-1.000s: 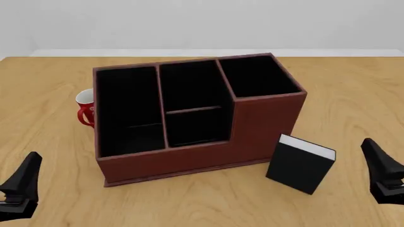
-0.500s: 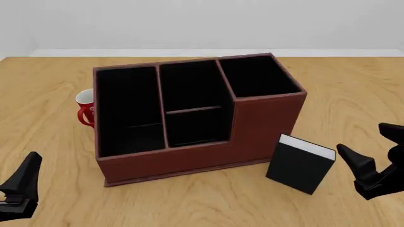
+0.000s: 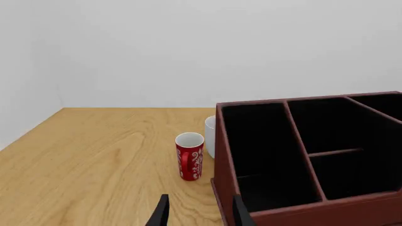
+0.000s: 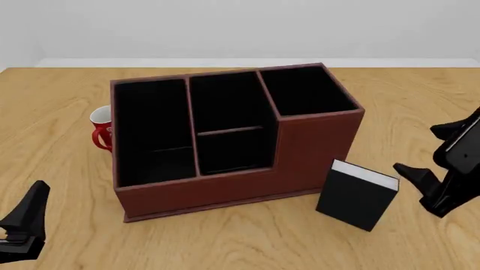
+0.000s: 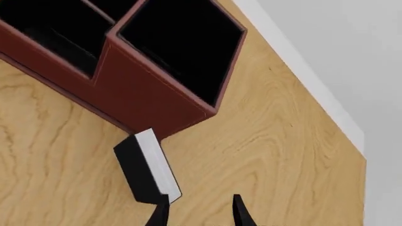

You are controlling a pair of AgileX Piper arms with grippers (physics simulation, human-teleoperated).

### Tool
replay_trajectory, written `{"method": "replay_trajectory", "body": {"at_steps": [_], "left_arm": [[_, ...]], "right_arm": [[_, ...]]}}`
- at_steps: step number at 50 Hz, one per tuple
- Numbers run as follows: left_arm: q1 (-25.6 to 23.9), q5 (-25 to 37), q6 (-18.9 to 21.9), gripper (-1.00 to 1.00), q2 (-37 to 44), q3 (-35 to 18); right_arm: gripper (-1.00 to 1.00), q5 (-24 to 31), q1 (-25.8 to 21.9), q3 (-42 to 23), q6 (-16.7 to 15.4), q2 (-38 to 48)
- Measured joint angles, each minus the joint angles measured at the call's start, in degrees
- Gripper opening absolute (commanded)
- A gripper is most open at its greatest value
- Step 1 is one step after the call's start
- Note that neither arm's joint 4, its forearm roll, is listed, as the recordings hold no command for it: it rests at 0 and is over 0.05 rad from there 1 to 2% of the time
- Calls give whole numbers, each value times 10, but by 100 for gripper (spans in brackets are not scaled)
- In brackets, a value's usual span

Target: Pick up the book and place it in the right compartment of the caddy.

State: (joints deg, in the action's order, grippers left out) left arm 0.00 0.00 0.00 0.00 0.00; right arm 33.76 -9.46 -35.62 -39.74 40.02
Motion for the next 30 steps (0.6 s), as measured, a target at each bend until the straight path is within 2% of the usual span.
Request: {"method": "replay_trajectory", "body": {"at_steps": [5, 14, 30], "left_arm": [[0, 0, 0, 100, 0, 0], [0, 0, 0, 100, 0, 0], [0, 0, 0, 100, 0, 0]], "right_arm": [[100, 16, 1, -18, -16, 23], [100, 39, -7, -45, -25, 64], [100, 59, -11, -77, -24, 116]]}}
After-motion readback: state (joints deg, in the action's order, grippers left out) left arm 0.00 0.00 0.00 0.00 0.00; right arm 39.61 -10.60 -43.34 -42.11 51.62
